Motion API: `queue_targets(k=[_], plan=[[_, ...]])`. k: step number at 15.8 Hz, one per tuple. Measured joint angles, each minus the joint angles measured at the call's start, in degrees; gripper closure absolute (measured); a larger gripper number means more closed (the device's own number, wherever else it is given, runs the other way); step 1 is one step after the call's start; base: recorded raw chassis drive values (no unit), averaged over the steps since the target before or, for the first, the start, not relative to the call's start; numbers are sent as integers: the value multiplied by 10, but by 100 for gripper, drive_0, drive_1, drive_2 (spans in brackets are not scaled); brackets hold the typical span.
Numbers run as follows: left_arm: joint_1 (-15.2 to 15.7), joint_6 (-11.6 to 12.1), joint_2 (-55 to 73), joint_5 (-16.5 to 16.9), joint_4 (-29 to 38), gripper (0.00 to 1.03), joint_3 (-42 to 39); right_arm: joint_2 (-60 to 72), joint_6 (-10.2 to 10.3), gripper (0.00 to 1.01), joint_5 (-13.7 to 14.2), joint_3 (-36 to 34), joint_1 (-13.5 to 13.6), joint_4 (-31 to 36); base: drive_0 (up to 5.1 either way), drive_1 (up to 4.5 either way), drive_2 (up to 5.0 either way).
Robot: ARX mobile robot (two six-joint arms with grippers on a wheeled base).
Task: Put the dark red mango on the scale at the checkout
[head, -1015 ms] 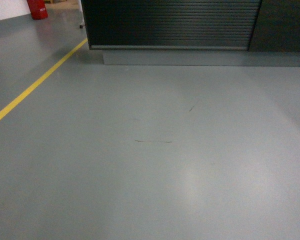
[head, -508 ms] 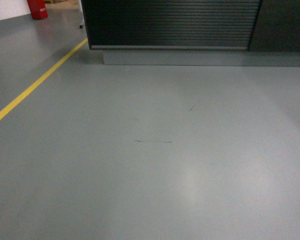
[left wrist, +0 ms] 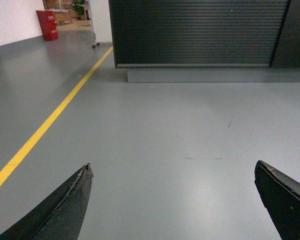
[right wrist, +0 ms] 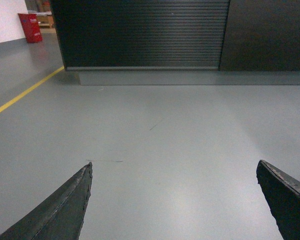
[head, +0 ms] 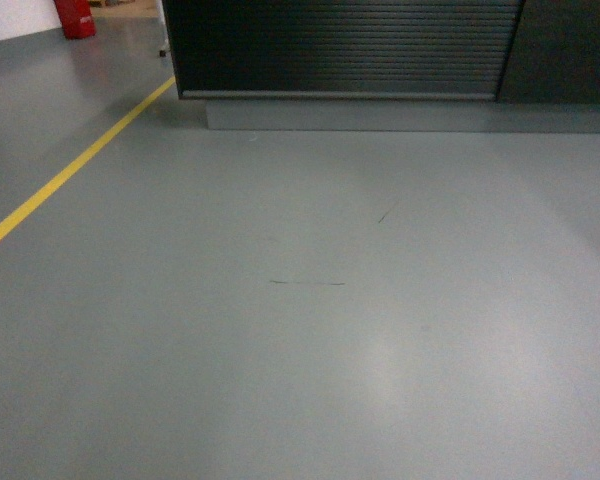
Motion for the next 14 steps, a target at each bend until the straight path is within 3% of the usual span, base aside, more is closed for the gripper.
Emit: queue_targets(k=[14], plan=[[0, 0, 0, 0, 0, 5, 0, 0, 0, 3, 0, 0, 0, 0, 0, 0, 0]])
